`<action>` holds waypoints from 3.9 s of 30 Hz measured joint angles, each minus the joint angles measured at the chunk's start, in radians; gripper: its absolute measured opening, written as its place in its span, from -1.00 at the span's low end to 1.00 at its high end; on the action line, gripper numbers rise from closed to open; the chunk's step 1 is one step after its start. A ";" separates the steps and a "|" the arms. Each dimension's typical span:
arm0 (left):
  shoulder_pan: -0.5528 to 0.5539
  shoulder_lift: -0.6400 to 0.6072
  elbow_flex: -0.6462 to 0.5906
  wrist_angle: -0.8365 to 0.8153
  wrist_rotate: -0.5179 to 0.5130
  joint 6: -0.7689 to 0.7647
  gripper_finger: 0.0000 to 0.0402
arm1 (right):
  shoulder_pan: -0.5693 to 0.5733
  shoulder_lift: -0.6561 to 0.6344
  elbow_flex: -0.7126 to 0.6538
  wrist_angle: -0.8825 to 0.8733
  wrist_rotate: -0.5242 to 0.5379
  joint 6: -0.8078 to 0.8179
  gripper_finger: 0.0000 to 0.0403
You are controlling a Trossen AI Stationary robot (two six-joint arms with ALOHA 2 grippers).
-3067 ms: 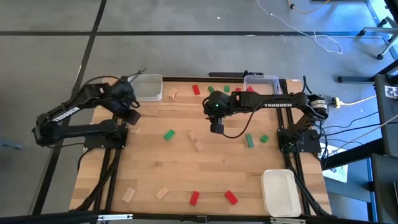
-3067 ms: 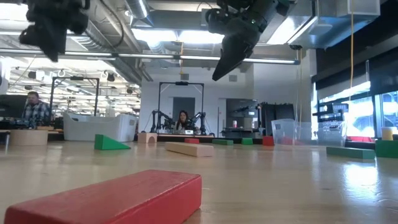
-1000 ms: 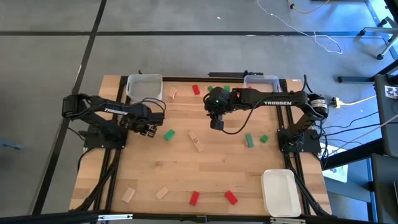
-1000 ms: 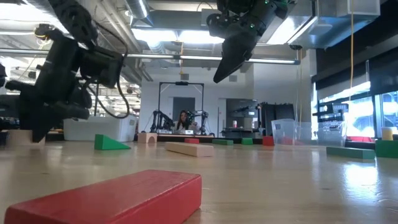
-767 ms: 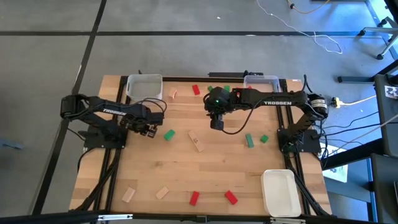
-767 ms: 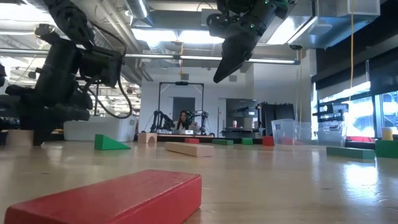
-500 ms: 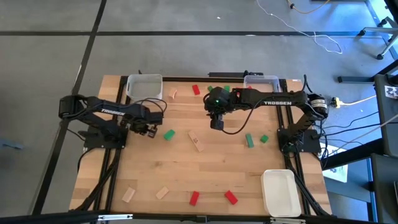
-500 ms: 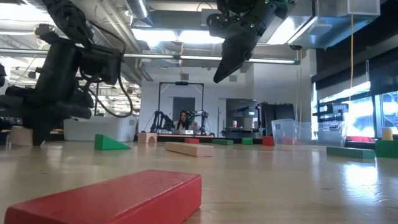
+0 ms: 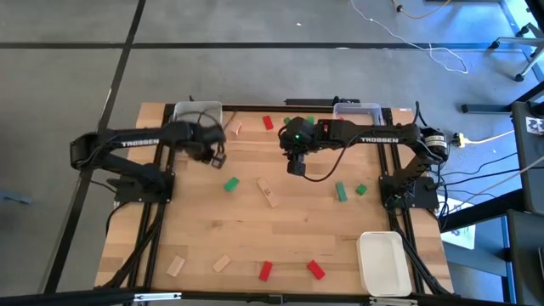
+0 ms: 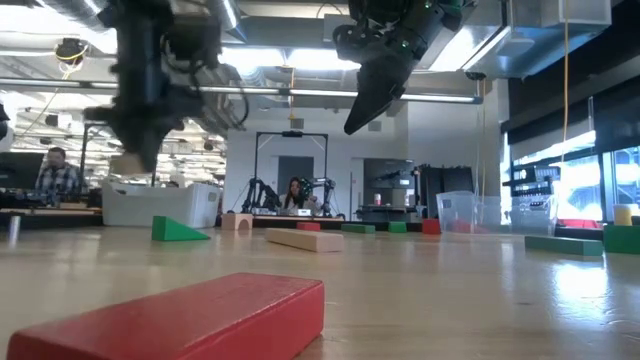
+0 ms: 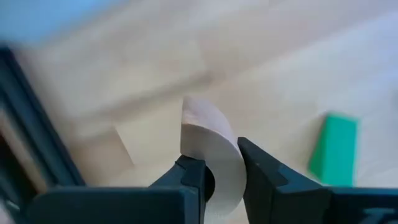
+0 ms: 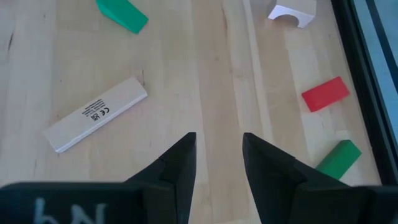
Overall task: Sort & place blocks by color
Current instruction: Put the light brown block into the gray bin
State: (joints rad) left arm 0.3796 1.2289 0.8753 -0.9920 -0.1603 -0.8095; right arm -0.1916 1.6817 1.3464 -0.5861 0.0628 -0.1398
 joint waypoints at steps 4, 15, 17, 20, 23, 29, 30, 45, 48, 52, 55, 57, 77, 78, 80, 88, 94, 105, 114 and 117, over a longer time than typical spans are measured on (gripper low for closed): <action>0.127 0.017 0.124 -0.006 -0.007 0.175 -0.72 | -0.007 0.000 0.000 0.000 0.000 -0.001 -0.35; 0.524 0.180 0.178 0.107 0.017 0.498 -0.72 | -0.010 0.000 0.000 0.000 -0.001 0.000 -0.35; 0.565 0.224 0.178 0.156 0.029 0.529 -0.72 | -0.010 0.000 0.000 0.000 -0.001 0.000 -0.35; 0.605 0.300 0.178 0.207 0.045 0.556 -0.72 | -0.010 0.000 0.000 0.000 -0.001 0.000 -0.35; 0.626 0.371 0.178 0.239 0.060 0.563 -0.72 | -0.010 0.000 0.000 0.000 -0.001 0.000 -0.35; 0.630 0.464 0.178 0.289 0.077 0.586 -0.72 | -0.010 0.000 0.000 0.000 -0.001 0.000 -0.35; 0.630 0.472 0.178 0.294 0.077 0.592 -0.72 | -0.010 0.000 0.000 0.000 -0.001 0.000 -0.35; 0.630 0.475 0.197 0.319 0.049 0.608 -0.29 | -0.010 0.000 0.000 0.001 -0.001 0.005 -0.35; 0.630 0.434 0.226 0.308 0.054 0.605 -0.29 | -0.010 0.000 0.000 0.001 -0.003 0.045 -0.35; 0.628 0.327 0.244 0.300 0.053 0.635 -0.29 | -0.009 0.000 0.000 -0.005 -0.004 0.132 -0.35; 0.610 0.229 0.245 0.279 0.052 0.695 -0.28 | -0.009 0.000 0.000 -0.004 -0.020 0.136 -0.35; 0.592 0.160 0.245 0.249 0.054 0.719 -0.28 | -0.006 0.000 0.000 0.004 -0.039 0.140 -0.35; 0.351 -0.305 0.245 0.069 0.152 0.737 -0.28 | 0.012 0.000 0.000 0.013 -0.154 0.451 -0.35; 0.348 -0.313 0.245 0.056 0.151 0.736 -0.28 | 0.012 0.000 0.000 0.013 -0.154 0.451 -0.35; 0.341 -0.325 0.245 0.034 0.152 0.736 -0.28 | 0.012 0.000 0.000 0.013 -0.155 0.452 -0.35; 0.333 -0.343 0.245 -0.029 0.144 0.698 -0.28 | 0.015 0.000 0.000 0.022 -0.306 0.347 -0.48; 0.333 -0.350 0.245 -0.050 0.144 0.689 -0.28 | 0.015 0.000 0.000 0.022 -0.327 0.347 -0.66; 0.333 -0.393 0.245 -0.055 0.154 0.774 -0.28 | 0.015 0.000 0.000 0.045 -0.280 0.453 -0.34; 0.333 -0.448 0.245 -0.087 0.154 0.797 -0.28 | 0.018 -0.009 0.000 0.180 -0.363 0.452 -0.11; 0.333 -0.464 0.245 -0.091 0.154 0.823 -0.28 | 0.017 -0.012 0.000 0.194 -0.374 0.451 -0.13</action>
State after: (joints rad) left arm 0.7128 0.7646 1.1202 -1.0831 -0.0061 0.0130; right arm -0.1741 1.6699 1.3464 -0.3925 -0.3114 0.3111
